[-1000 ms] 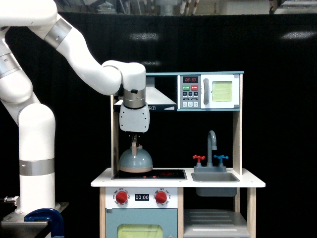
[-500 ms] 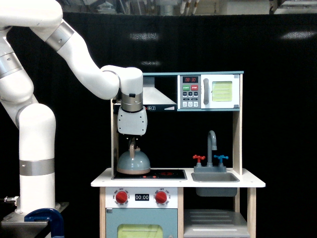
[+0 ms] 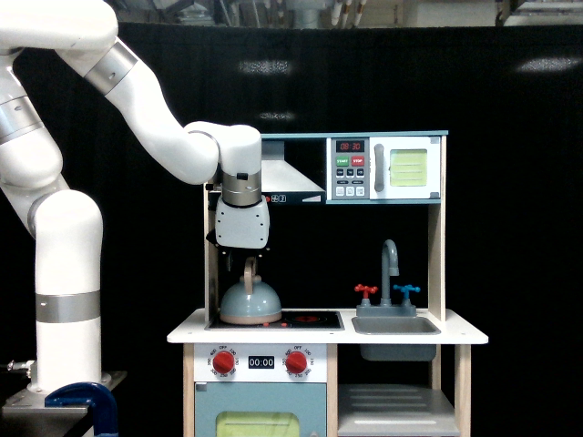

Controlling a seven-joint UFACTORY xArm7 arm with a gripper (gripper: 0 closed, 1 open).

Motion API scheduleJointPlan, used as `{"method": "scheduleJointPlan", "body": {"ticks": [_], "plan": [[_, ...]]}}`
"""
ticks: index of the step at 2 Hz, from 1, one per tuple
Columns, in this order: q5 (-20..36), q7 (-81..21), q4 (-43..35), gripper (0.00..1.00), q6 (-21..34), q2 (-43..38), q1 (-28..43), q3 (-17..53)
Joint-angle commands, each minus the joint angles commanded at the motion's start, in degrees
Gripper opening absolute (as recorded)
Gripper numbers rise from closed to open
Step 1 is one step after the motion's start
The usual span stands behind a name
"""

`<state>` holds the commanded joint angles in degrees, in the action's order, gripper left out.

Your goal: Place the teapot on the stove

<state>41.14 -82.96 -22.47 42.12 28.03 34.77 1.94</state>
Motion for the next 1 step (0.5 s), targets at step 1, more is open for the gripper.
{"method": "scheduleJointPlan", "body": {"ticks": [1], "plan": [[-4.18,0.75,-1.6,1.0,4.67,2.31,-2.09,2.52]]}}
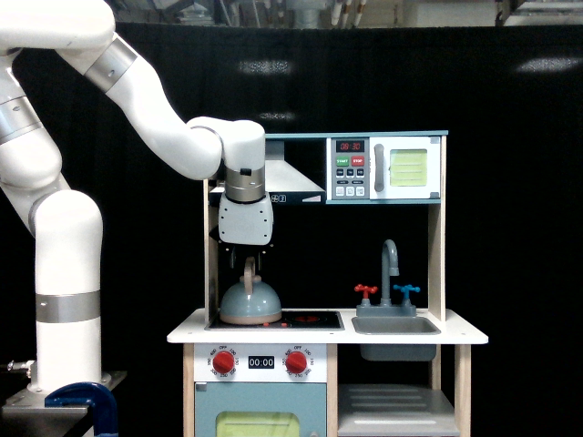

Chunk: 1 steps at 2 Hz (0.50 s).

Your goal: Place the teapot on the stove

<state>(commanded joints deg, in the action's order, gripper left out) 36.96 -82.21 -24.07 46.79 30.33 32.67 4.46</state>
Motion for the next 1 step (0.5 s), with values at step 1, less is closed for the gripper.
{"method": "scheduleJointPlan", "body": {"ticks": [1], "plan": [[-15.06,-1.38,-5.17,1.0,20.2,11.22,-8.33,12.17]]}}
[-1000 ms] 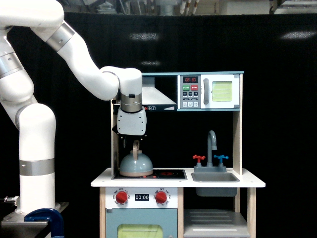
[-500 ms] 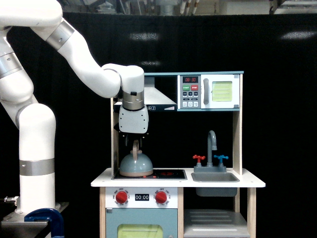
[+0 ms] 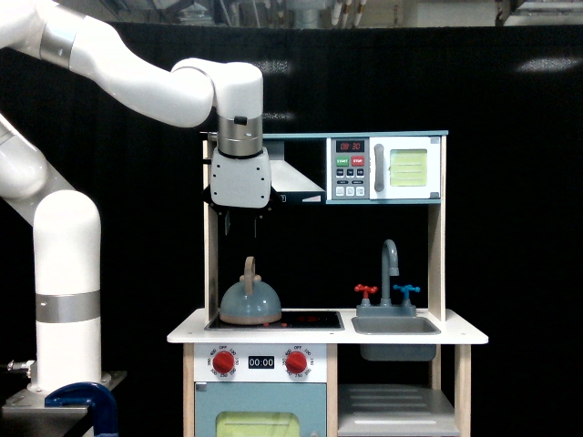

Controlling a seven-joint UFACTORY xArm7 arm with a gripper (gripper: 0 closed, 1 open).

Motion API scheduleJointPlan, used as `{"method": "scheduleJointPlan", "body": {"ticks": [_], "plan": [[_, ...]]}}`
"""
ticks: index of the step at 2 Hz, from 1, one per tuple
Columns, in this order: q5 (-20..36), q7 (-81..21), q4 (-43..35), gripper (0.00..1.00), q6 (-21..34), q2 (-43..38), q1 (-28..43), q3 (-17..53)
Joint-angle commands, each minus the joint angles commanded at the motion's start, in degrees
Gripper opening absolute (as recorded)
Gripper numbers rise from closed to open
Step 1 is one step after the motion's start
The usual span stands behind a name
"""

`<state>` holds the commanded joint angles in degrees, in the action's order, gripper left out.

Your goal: Place the teapot on the stove

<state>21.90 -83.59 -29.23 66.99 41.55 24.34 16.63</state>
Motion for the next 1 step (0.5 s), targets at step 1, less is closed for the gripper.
{"method": "scheduleJointPlan", "body": {"ticks": [1], "plan": [[-0.11,-0.28,-0.87,1.0,-0.13,-1.06,0.41,0.59]]}}
